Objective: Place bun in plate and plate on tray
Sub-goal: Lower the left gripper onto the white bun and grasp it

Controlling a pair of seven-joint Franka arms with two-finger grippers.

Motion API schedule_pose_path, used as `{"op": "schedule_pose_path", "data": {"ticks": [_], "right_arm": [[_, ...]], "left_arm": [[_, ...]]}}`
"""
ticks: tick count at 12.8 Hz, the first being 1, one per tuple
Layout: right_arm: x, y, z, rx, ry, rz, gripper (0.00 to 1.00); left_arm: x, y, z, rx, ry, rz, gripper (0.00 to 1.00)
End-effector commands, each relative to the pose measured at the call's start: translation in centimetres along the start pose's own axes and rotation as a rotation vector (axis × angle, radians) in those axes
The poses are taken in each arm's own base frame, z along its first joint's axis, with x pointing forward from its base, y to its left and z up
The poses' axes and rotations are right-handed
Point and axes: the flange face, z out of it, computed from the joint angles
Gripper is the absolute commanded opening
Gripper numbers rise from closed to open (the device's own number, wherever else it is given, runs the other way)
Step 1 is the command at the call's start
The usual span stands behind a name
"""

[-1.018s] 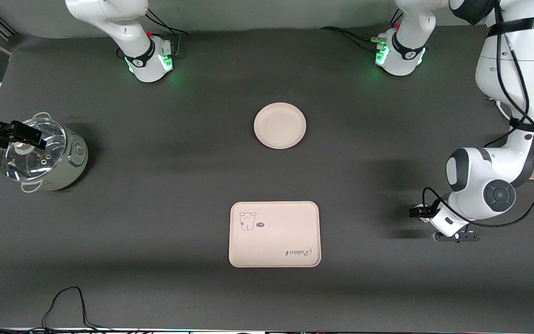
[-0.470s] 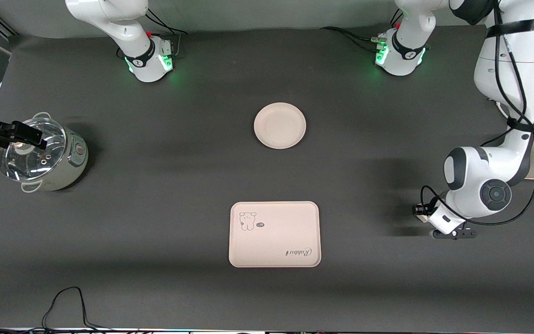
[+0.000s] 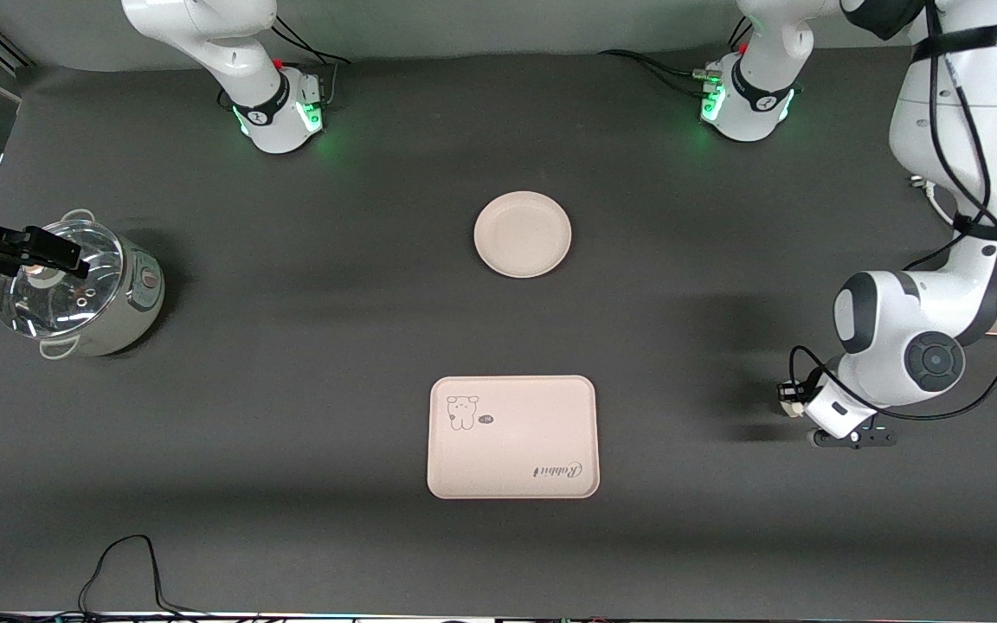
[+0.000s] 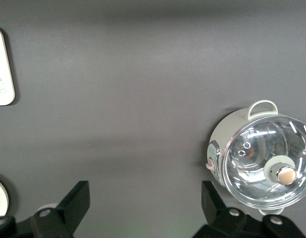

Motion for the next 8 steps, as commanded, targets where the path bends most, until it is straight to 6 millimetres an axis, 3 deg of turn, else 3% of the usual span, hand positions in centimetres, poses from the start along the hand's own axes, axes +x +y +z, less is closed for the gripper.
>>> {"op": "schedule_pose_path", "data": {"ticks": [1, 3, 5, 7, 8], "right_arm": [[-0.8, 0.1, -0.3, -0.008, -0.001, -0.002, 1.0], [-0.8, 0.1, -0.2, -0.008, -0.003, -0.002, 1.0], [-0.8, 0.0, -0.2, -0.008, -0.003, -0.004, 1.0], [-0.8, 0.1, -0.2, -0.008, -0.003, -0.002, 1.0], [-0.8, 0.1, -0.2, -0.008, -0.004, -0.002, 1.0]], "left_arm": [[-2.0, 2.4, -9.3, -0.003, 0.003, 0.031, 0.0], [-4.7, 5.8, -15.2, -0.071, -0.036, 0.038, 0.0], [-8.2, 11.3, -20.8, -0.132, -0.065, -0.002, 0.0], [-11.5, 18.3, -24.2, -0.123, -0.035, -0.036, 0.0], [-12.9, 21.6, -24.7, -0.121, -0.026, -0.047, 0.0]]}}
